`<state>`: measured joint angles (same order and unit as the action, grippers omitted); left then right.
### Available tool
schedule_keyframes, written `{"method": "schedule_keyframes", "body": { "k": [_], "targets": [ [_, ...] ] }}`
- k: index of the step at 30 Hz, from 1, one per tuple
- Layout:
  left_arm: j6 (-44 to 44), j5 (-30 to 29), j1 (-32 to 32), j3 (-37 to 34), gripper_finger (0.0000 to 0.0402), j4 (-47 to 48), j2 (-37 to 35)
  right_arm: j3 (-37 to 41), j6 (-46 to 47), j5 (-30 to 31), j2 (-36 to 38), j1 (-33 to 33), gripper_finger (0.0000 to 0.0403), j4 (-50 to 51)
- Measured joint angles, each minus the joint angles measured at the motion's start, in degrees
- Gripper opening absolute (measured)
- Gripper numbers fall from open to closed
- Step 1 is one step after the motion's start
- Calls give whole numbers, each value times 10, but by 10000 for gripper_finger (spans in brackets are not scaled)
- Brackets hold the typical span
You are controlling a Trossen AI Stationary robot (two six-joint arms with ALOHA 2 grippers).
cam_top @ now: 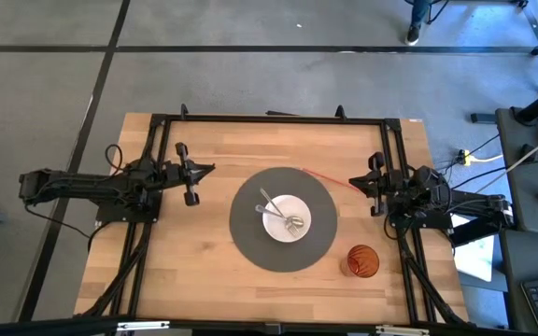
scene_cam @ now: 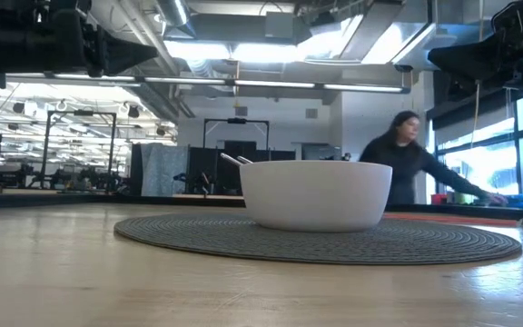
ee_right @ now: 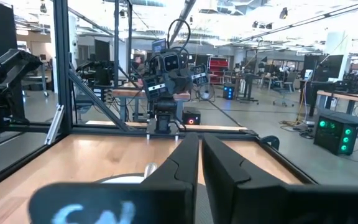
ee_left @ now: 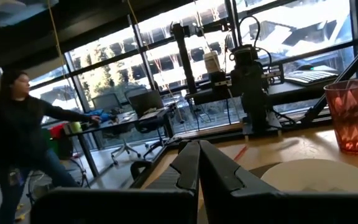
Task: Pick & Place Utensil
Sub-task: Put the orange straw into the orange cup
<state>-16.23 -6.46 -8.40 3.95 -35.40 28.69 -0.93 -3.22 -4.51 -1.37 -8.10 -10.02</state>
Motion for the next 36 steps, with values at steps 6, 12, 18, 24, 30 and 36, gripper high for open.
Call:
{"method": "schedule_keyframes", "body": {
  "k": [6, 12, 18, 24, 30, 36],
  "targets": [
    [2, 0, 0, 0, 6, 0, 0, 0, -2, 0, 0, 0, 23, 0],
    [19, 1, 0, 0, 6, 0, 0, 0, 0, -1, 0, 0, 23, 5],
    [20, 1, 0, 0, 6, 0, 0, 0, 22, 1, 0, 0, 23, 9],
    [20, 1, 0, 0, 6, 0, 0, 0, 56, 30, 0, 0, 12, 9],
    [20, 1, 0, 1, 6, 5, 0, -3, 62, 48, -1, 0, 5, 13],
    [20, 0, 0, 1, 6, 5, 1, -93, 73, 126, -56, 0, 5, 120]
  ]
}}
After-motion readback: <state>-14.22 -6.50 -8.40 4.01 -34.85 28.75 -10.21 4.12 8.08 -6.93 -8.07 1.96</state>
